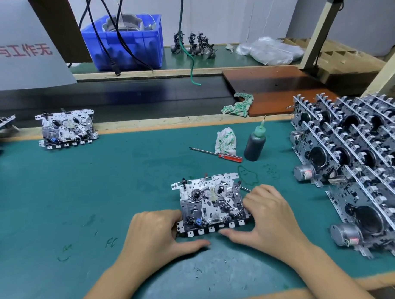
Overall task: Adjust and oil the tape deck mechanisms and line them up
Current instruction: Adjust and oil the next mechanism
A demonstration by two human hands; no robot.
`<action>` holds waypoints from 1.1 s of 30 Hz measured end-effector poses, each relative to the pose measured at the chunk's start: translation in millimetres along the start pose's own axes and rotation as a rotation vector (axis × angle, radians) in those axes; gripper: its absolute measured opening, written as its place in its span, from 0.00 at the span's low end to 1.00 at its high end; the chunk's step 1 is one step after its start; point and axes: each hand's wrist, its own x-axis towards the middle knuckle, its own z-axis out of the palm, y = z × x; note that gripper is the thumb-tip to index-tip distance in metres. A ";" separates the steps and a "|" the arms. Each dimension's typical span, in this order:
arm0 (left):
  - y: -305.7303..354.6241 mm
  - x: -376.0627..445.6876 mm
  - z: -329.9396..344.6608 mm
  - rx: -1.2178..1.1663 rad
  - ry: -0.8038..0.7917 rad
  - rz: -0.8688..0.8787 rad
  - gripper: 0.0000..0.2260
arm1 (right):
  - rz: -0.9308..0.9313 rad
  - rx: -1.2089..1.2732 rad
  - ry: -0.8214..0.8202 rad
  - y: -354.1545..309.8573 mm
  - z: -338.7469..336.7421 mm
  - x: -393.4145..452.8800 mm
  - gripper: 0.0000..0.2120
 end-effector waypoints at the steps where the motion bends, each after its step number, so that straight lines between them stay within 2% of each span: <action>1: 1.1 -0.2 0.4 0.000 -0.004 -0.027 0.23 | -0.030 0.008 -0.020 1.0 -0.4 0.1 0.26; 4: 2.4 -0.4 0.8 -0.011 0.026 -0.039 0.19 | -0.080 0.001 -0.031 2.8 -0.8 1.5 0.24; 8: 9.8 1.1 2.1 -0.003 0.066 -0.156 0.20 | -0.103 0.018 -0.059 3.5 -1.9 1.4 0.26; 13: 8.5 1.5 4.6 0.002 0.059 -0.181 0.20 | -0.126 0.087 -0.100 4.1 -4.6 2.0 0.24; 16: 0.0 1.2 2.7 -0.157 0.016 -0.169 0.19 | -0.116 0.019 -0.065 2.6 -2.5 0.9 0.22; 19: -4.1 -0.3 3.4 -0.254 -0.011 -0.163 0.14 | -0.098 -0.034 -0.051 1.0 -1.4 -0.7 0.22; 20: -4.4 -0.9 3.6 -0.258 -0.020 -0.159 0.15 | -0.094 -0.039 -0.052 1.2 -1.8 -0.9 0.22; 23: -4.1 -1.6 4.6 -0.187 -0.053 -0.183 0.30 | -0.088 -0.021 -0.060 2.1 -4.0 0.4 0.25; 25: -5.2 -2.1 4.9 -0.145 -0.076 -0.162 0.33 | -0.061 -0.018 -0.027 -1.8 -3.6 0.9 0.26; 28: -5.6 -0.6 2.6 -0.165 -0.055 -0.121 0.26 | -0.009 -0.062 0.035 -9.4 -1.2 1.4 0.26; 31: -1.8 -0.1 3.5 -0.142 -0.039 -0.149 0.21 | -0.049 -0.016 -0.030 -4.1 -3.7 1.6 0.24; 33: -0.9 -0.6 4.1 -0.128 -0.043 -0.162 0.21 | -0.109 -0.012 -0.062 0.7 -4.3 1.9 0.22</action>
